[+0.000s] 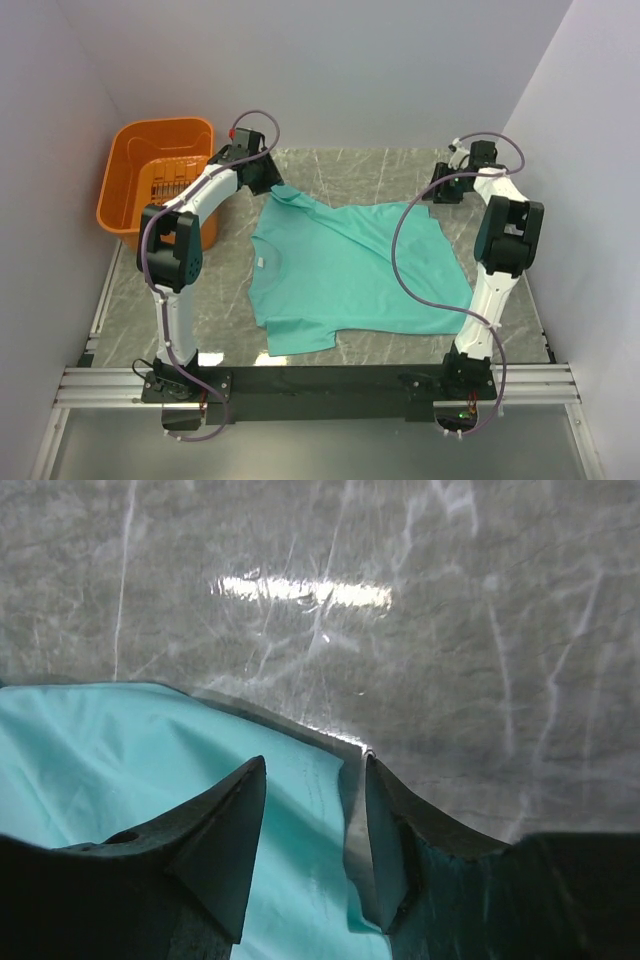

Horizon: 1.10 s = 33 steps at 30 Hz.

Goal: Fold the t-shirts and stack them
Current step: Flatten the tshirt out

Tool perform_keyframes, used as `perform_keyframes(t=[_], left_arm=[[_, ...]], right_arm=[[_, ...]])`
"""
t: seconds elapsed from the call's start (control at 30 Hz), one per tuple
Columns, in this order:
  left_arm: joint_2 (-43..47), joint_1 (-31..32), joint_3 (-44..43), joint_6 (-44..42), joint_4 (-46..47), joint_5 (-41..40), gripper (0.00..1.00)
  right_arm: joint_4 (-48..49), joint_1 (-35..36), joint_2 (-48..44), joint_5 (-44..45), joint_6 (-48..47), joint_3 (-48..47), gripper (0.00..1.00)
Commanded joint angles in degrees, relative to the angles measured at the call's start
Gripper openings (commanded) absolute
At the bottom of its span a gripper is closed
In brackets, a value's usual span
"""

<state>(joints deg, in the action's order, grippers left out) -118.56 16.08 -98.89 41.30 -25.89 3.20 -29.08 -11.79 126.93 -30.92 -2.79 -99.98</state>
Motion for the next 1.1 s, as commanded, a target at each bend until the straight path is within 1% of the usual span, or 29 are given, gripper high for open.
perform_keyframes(t=[0.0, 0.23, 0.37, 0.53, 0.67, 0.73, 0.77, 0.83, 0.87, 0.93, 0.97, 1.07], left_arm=[[3.0, -0.2, 0.1, -2.2, 0.4, 1.2, 0.5], [3.6, -0.3, 0.3, -2.1, 0.6, 2.8, 0.5], [3.9, -0.3, 0.6, -2.2, 0.6, 3.0, 0.5], [3.9, -0.5, 0.8, -2.2, 0.8, 3.3, 0.5], [3.7, -0.7, 1.2, -2.0, 0.7, 3.7, 0.5], [3.8, -0.8, 1.3, -2.1, 0.8, 3.6, 0.5], [3.9, -0.8, 1.5, -2.1, 0.8, 3.6, 0.5], [4.0, -0.9, 1.4, -2.0, 0.8, 3.7, 0.5], [4.0, -0.9, 1.4, -2.1, 0.8, 3.7, 0.5], [4.0, -1.0, 1.6, -2.0, 1.0, 3.7, 0.5], [3.9, -1.0, 1.7, -2.1, 1.0, 3.7, 0.5], [3.5, -1.0, 1.6, -2.2, 1.0, 3.7, 0.5]], right_arm=[[-1.9, 1.3, 0.0, 2.4, 1.5, -2.0, 0.51], [-3.3, 1.4, 1.4, 4.4, 1.6, -2.0, 0.51], [-5.5, 1.6, 3.1, 5.3, 1.6, -4.3, 0.51], [-7.1, 1.9, 4.3, 4.3, 1.6, -5.1, 0.49], [-8.4, 2.3, 5.3, 3.4, 1.6, -6.2, 0.45], [-8.6, 2.3, 5.4, 3.1, 1.6, -6.3, 0.38], [-8.4, 2.3, 5.3, 3.0, 1.6, -6.2, 0.32], [-7.7, 2.1, 5.0, 2.5, 1.7, -6.3, 0.23], [-7.7, 2.1, 4.8, 2.4, 1.8, -6.4, 0.16], [-7.2, 2.0, 4.3, 1.8, 2.1, -7.0, 0.08], [-7.0, 1.7, 4.0, 1.6, 2.4, -7.7, 0.01], [-6.2, 0.6, 3.7, 0.6, 2.7, -10.0, 0.0]])
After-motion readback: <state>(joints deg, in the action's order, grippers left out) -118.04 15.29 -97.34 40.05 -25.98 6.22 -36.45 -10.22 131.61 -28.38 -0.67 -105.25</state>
